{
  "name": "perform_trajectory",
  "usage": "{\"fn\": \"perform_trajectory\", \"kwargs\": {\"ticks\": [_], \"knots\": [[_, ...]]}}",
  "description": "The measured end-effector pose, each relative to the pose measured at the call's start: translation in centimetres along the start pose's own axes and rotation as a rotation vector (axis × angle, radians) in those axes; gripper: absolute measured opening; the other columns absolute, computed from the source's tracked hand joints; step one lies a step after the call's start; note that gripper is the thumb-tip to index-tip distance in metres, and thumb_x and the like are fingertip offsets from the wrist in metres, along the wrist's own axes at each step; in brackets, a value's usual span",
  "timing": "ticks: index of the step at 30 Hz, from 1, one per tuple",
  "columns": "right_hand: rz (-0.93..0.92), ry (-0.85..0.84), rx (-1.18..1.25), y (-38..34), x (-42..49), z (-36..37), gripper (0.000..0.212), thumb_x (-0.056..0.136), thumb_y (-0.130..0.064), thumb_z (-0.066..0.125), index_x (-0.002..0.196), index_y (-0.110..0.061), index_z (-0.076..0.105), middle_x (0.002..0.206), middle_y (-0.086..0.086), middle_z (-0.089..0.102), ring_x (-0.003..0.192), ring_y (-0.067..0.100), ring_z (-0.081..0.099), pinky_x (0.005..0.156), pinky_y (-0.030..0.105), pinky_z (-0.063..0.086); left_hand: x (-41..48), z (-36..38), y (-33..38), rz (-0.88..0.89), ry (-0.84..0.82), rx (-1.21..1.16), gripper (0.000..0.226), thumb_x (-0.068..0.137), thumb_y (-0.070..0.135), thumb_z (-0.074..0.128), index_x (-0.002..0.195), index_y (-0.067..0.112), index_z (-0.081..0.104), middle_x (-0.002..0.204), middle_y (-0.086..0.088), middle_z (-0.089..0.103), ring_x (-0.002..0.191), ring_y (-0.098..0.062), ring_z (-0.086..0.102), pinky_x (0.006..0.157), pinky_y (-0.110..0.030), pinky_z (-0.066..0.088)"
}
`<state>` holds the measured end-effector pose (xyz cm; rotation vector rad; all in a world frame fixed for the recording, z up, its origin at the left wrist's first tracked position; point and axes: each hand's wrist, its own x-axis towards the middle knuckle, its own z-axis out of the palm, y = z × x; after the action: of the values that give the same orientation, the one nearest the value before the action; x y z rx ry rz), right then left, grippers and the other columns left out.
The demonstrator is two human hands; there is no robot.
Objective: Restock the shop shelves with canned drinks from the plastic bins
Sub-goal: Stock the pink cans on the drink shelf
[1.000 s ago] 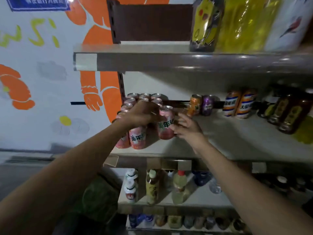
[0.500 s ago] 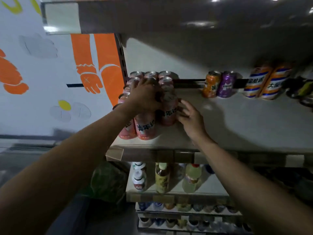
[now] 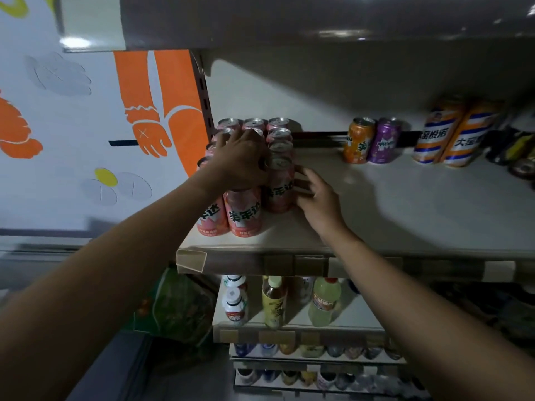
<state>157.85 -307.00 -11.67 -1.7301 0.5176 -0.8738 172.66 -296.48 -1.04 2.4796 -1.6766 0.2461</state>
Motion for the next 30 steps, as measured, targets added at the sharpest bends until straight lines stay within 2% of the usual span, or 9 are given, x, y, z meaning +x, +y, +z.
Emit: {"fn": "perform_trajectory", "kwargs": {"ticks": [4, 8, 11, 16, 18, 20, 22, 27, 30], "knots": [[0.028, -0.038, 0.033, -0.7, -0.2, -0.5, 0.053, 0.088, -0.003, 0.07, 0.135, -0.026, 0.058, 0.118, -0.003, 0.071, 0.11, 0.005, 0.066, 0.1, 0.033, 0.054, -0.7, 0.0, 0.3, -0.033, 0.036, -0.076, 0.079, 0.066, 0.067, 0.054, 0.134, 0.026, 0.06, 0.145, -0.01, 0.045, 0.139, -0.035, 0.034, 0.112, -0.048, 0.024], [0.048, -0.014, 0.063, -2.6, -0.8, -3.4, 0.054, 0.091, -0.003, 0.067, 0.134, -0.034, 0.053, 0.123, 0.001, 0.068, 0.112, 0.005, 0.064, 0.097, 0.028, 0.052, -1.1, -0.4, 2.5, 0.066, 0.275, -0.526, 0.057, 0.077, 0.036, 0.066, 0.132, 0.019, 0.061, 0.125, -0.007, 0.059, 0.119, -0.027, 0.053, 0.097, -0.031, 0.04], [0.048, 0.037, 0.1, -4.4, -1.7, -7.1, 0.057, 0.091, -0.002, 0.066, 0.131, -0.041, 0.055, 0.131, 0.002, 0.064, 0.12, 0.01, 0.061, 0.094, 0.027, 0.051, -1.2, -1.1, 6.8, 0.092, 0.23, -0.922, 0.054, 0.084, 0.014, 0.07, 0.136, 0.015, 0.058, 0.13, 0.0, 0.06, 0.121, -0.014, 0.057, 0.099, -0.019, 0.045], [0.012, 0.248, 0.142, -8.0, -5.6, -16.4, 0.047, 0.09, 0.004, 0.066, 0.133, -0.015, 0.059, 0.128, 0.01, 0.065, 0.115, 0.016, 0.062, 0.099, 0.031, 0.048, -1.1, -0.2, 17.1, 0.055, 0.222, -1.434, 0.032, 0.09, 0.013, 0.065, 0.12, 0.023, 0.066, 0.124, -0.001, 0.069, 0.12, -0.019, 0.062, 0.105, -0.028, 0.046], [0.02, 0.343, 0.14, -9.4, -8.2, -20.7, 0.047, 0.089, 0.008, 0.065, 0.133, -0.007, 0.059, 0.119, 0.003, 0.068, 0.105, 0.009, 0.064, 0.094, 0.023, 0.05, -1.3, 0.0, 22.0, 0.07, 0.226, -1.519, 0.032, 0.093, 0.002, 0.063, 0.118, 0.022, 0.069, 0.119, 0.002, 0.07, 0.119, -0.017, 0.062, 0.096, -0.014, 0.047], [-0.005, 0.421, 0.078, -10.9, -11.3, -24.6, 0.048, 0.083, -0.01, 0.08, 0.127, -0.014, 0.061, 0.115, -0.007, 0.069, 0.102, 0.001, 0.066, 0.085, 0.014, 0.051, -1.2, 0.4, 27.0, 0.102, 0.175, -1.563, 0.036, 0.092, -0.003, 0.06, 0.118, 0.021, 0.068, 0.117, 0.006, 0.069, 0.118, -0.018, 0.062, 0.083, -0.003, 0.043], [-0.013, 0.487, 0.022, -12.5, -14.5, -28.5, 0.063, 0.068, -0.036, 0.09, 0.123, -0.023, 0.063, 0.116, -0.006, 0.071, 0.113, 0.005, 0.065, 0.084, 0.015, 0.053, -1.5, 0.1, 32.0, 0.164, 0.083, -1.615, 0.031, 0.086, 0.008, 0.068, 0.112, 0.026, 0.067, 0.118, 0.006, 0.069, 0.116, -0.016, 0.062, 0.081, -0.005, 0.043], [-0.066, 0.676, -0.035, -17.1, -22.7, -37.7, 0.069, 0.063, -0.023, 0.095, 0.121, -0.008, 0.062, 0.118, 0.013, 0.071, 0.092, -0.003, 0.071, 0.074, 0.011, 0.052, -2.5, -2.6, 44.2, 0.364, -0.145, -1.697, 0.033, 0.073, 0.016, 0.075, 0.104, 0.024, 0.067, 0.106, 0.003, 0.072, 0.09, 0.006, 0.067, 0.075, -0.009, 0.05], [-0.078, 0.82, -0.041, -19.1, -28.6, -42.7, 0.042, 0.085, 0.015, 0.065, 0.122, -0.004, 0.061, 0.122, 0.012, 0.068, 0.085, -0.006, 0.07, 0.074, 0.013, 0.054, -4.3, -3.5, 51.3, 0.491, -0.248, -1.706, 0.043, 0.071, 0.016, 0.081, 0.112, 0.018, 0.068, 0.109, 0.009, 0.074, 0.095, 0.01, 0.068, 0.076, -0.009, 0.05]]}}
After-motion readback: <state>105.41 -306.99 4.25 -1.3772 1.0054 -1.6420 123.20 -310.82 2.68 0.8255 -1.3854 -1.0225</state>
